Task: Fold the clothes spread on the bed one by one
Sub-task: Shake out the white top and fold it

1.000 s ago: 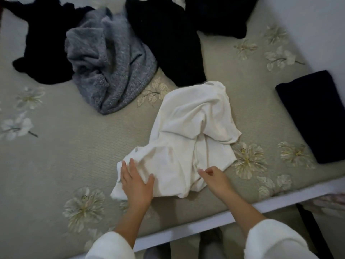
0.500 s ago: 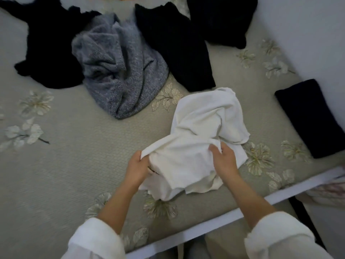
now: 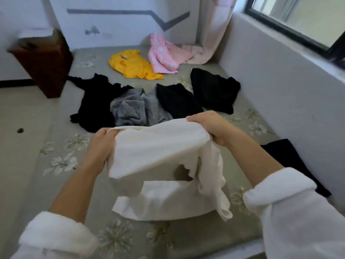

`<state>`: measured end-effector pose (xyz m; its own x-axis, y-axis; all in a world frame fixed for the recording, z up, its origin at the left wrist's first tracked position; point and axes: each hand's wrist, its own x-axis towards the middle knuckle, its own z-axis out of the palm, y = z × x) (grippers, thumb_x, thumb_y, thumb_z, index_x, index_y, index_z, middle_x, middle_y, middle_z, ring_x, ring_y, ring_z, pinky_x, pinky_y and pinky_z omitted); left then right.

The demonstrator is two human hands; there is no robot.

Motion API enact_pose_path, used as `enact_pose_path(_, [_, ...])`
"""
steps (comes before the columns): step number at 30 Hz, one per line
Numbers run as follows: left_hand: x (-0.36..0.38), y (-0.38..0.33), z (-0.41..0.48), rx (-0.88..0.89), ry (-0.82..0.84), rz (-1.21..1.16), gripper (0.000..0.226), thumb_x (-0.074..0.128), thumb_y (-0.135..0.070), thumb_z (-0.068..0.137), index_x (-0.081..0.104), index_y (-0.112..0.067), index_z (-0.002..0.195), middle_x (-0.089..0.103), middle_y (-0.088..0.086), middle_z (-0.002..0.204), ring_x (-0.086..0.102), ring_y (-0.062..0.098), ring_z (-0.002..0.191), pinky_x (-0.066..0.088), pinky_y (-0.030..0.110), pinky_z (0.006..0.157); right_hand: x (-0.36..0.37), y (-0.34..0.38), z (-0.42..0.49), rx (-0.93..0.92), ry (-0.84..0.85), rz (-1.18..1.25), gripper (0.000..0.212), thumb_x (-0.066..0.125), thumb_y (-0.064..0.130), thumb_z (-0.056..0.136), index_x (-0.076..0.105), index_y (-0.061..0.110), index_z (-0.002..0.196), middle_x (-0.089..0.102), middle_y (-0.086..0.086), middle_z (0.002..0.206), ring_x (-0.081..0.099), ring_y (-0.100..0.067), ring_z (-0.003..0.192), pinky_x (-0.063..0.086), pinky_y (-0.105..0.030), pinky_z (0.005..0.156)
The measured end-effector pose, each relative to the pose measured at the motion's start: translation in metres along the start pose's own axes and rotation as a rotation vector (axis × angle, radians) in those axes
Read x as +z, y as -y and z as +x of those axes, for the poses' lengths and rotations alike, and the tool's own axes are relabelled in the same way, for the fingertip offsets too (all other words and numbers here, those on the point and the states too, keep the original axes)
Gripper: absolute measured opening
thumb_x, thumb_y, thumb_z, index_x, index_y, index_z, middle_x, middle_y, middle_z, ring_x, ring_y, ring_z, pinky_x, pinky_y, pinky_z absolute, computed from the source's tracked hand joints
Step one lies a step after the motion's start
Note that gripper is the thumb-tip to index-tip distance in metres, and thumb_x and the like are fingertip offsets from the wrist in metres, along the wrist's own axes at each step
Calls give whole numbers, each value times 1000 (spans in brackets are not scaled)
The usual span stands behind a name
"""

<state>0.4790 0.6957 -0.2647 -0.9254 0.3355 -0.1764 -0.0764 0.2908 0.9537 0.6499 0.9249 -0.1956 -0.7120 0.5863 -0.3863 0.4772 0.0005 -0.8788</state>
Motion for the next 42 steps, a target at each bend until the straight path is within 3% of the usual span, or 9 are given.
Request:
enact_pose_path(5, [-12, -16, -26, 163, 189, 157, 67, 66, -42, 76, 43, -28, 137, 41, -3, 137, 43, 11, 119, 36, 29, 100, 21, 10, -5, -9, 153, -15, 42, 59, 15, 92, 58, 12, 50, 50, 0, 44, 49, -13, 42, 39, -20, 44])
enact_pose_path(8, [8, 12, -71, 247, 558, 453, 99, 72, -59, 58, 29, -39, 145, 21, -18, 148, 16, -1, 137, 19, 29, 112, 43, -3, -6, 47, 241, 14, 37, 55, 12, 94, 50, 12, 58, 46, 1, 45, 46, -11, 42, 39, -21, 44])
enact_pose_path(12, [52, 45, -88, 234, 333, 351, 16, 61, -25, 92, 64, -22, 107, 64, -6, 108, 59, 8, 101, 46, 32, 87, 62, -20, -10, 59, 389, 151, 12, 52, 8, 93, 62, 4, 88, 60, -11, 76, 60, -21, 70, 51, -30, 68])
enact_pose_path(16, [52, 38, -78, 77, 130, 215, 25, 46, -21, 98, 64, -13, 82, 59, -5, 71, 48, 8, 63, 38, 30, 64, 50, -53, -7, 57, 274, 244, 19, 49, 0, 87, 66, 7, 93, 71, -6, 85, 67, -17, 78, 54, -31, 76])
enact_pose_path(24, [62, -8, -75, 78, 195, -11, 29, 46, -25, 98, 69, -31, 82, 64, 8, 84, 55, 20, 79, 52, 46, 77, 57, -144, -28, 162, 382, -194, 59, 76, 16, 74, 48, 14, 125, 57, -4, 116, 53, -17, 101, 43, -21, 72])
enact_pose_path(29, [60, -34, -58, 126, 67, -22, 33, 43, -28, 101, 64, -4, 97, 58, 11, 82, 55, 19, 75, 48, 36, 69, 49, -115, -18, -82, 89, -82, 24, 65, 21, 89, 60, 15, 111, 63, 0, 101, 60, -16, 99, 48, -22, 78])
enact_pose_path(32, [47, -53, -37, 78, 28, -156, 26, 41, -27, 102, 61, -21, 119, 65, -6, 96, 64, 9, 85, 54, 21, 65, 5, -66, -5, -135, 31, -65, 9, 66, 18, 87, 68, 9, 90, 64, -4, 79, 58, -14, 73, 45, -22, 63])
enact_pose_path(38, [56, -49, -44, 267, 279, 196, 70, 63, -6, 84, 38, -35, 143, 39, -2, 147, 35, 13, 136, 39, 26, 92, -31, 2, -6, -421, 208, -329, 9, 76, 14, 76, 68, 10, 79, 65, -3, 74, 61, -12, 71, 48, -28, 67])
enact_pose_path(42, [85, -29, -66, 404, 595, 323, 78, 76, -24, 76, 34, -57, 133, 34, -28, 145, 28, 1, 136, 31, 27, 106, -22, 6, -13, -416, 397, -417, 10, 72, 9, 78, 69, 18, 76, 65, 6, 72, 61, -5, 71, 46, -18, 64])
